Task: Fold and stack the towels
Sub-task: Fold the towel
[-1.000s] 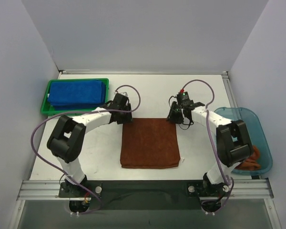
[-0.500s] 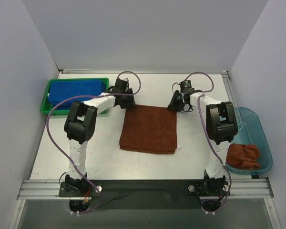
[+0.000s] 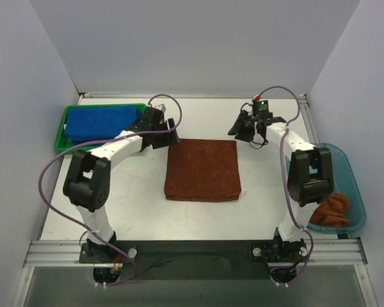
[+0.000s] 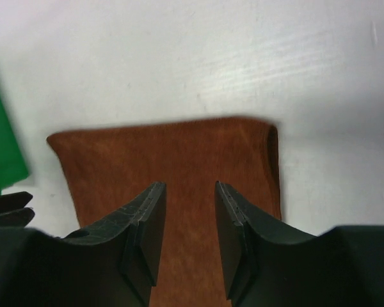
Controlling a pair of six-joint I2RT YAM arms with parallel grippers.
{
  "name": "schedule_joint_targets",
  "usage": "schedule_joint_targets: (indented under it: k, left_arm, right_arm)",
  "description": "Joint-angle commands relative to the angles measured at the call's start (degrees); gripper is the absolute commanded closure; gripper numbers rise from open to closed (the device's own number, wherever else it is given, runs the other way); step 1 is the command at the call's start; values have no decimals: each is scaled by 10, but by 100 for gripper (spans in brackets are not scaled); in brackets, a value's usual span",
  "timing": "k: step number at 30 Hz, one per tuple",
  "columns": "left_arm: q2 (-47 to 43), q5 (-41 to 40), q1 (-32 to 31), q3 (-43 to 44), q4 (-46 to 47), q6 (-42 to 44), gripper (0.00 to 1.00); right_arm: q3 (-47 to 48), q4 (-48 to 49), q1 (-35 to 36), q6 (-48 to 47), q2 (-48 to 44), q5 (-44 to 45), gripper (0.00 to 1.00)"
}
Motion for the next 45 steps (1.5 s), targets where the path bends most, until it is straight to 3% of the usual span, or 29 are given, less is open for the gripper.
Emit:
schedule_joint_targets:
  k: [1,7,15,22,31,41,45]
  left_arm:
    - [-155,-5,-12,-70,11,-6,27]
    - [-320,-16,-44,-265,-9,-25,26]
    - [-417,-29,-67,-432,28,-101,27]
    - [-368,-26,-75,-441,57,-110,30]
    - [-327,-27,-81,-441,88,-118,35]
    - [-310,-26,-92,-428,85,-109,39]
    - [-311,-29,-95,-427,83,-108,41]
  right_arm:
    - [-95,-23,2,20,-133,-7,62]
    - [-285,-18,3,75,-307,1,58]
    - [-469,-4,5,129,-456,13,55]
    - [-531,15,5,153,-476,30,58]
    - [-537,54,7,155,-427,8,65]
    - [-526,35,27,151,-406,-5,67]
    - [-524,22,34,148,-417,2,75]
